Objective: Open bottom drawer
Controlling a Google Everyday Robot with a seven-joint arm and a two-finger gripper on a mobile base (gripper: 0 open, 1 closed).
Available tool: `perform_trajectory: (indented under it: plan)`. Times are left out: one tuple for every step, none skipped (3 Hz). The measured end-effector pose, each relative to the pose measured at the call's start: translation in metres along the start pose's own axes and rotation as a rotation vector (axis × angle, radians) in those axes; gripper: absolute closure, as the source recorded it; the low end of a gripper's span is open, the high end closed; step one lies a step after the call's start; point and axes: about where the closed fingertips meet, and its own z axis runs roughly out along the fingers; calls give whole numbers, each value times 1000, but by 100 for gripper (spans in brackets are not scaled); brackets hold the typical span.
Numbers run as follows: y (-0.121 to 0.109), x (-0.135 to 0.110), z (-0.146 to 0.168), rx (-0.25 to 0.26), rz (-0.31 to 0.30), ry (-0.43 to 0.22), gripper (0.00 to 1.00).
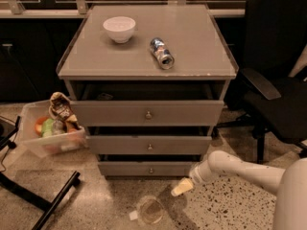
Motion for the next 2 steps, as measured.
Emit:
perform_trajectory:
  plan:
    - [7, 3, 53, -129, -50, -55, 0]
    - [20, -23, 97, -236, -179, -139, 0]
